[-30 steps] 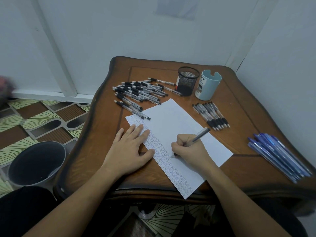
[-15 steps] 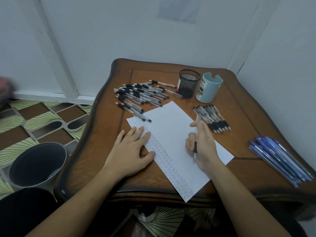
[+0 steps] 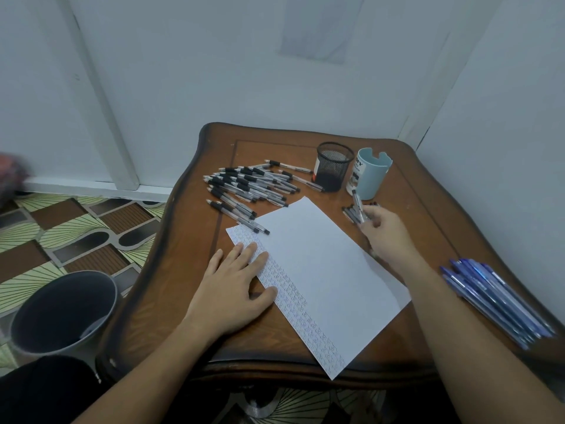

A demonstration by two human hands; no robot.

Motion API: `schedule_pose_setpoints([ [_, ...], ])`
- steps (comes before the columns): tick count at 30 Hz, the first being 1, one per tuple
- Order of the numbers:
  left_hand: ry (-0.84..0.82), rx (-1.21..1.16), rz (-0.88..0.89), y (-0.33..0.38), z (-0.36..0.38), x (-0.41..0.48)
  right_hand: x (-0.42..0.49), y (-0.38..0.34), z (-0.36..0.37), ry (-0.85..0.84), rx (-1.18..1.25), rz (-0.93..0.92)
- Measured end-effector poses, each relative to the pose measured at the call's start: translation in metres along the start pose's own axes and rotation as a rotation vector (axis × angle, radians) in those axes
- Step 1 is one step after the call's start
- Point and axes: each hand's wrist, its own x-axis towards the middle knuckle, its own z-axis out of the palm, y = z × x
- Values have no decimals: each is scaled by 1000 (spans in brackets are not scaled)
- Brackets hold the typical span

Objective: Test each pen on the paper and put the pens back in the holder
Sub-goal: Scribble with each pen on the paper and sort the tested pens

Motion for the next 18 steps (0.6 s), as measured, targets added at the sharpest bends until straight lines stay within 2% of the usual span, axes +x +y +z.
schedule_pose_setpoints([
  [3,1,-11,-7,1,-1,-1,25,6,-13,127,-287,-40],
  [7,-14,18,-10,1,-2,0,39,6,-14,70,-558,10],
  [10,-14,11,-4,0,-1,1,37,-6,-3,157,-663,-63],
  [12,-15,6,-3,-2,0,1,33,-16,15,125,-563,-221],
  [13,-14,5,-3,-2,0,1,29,-24,26,29,-448,-273],
  [16,-3,2,-2,-3,1,1,13,-47,68,-267,-198,-334],
  [18,14,-1,-3,-3,1,1,5,-59,93,-325,-165,-362],
])
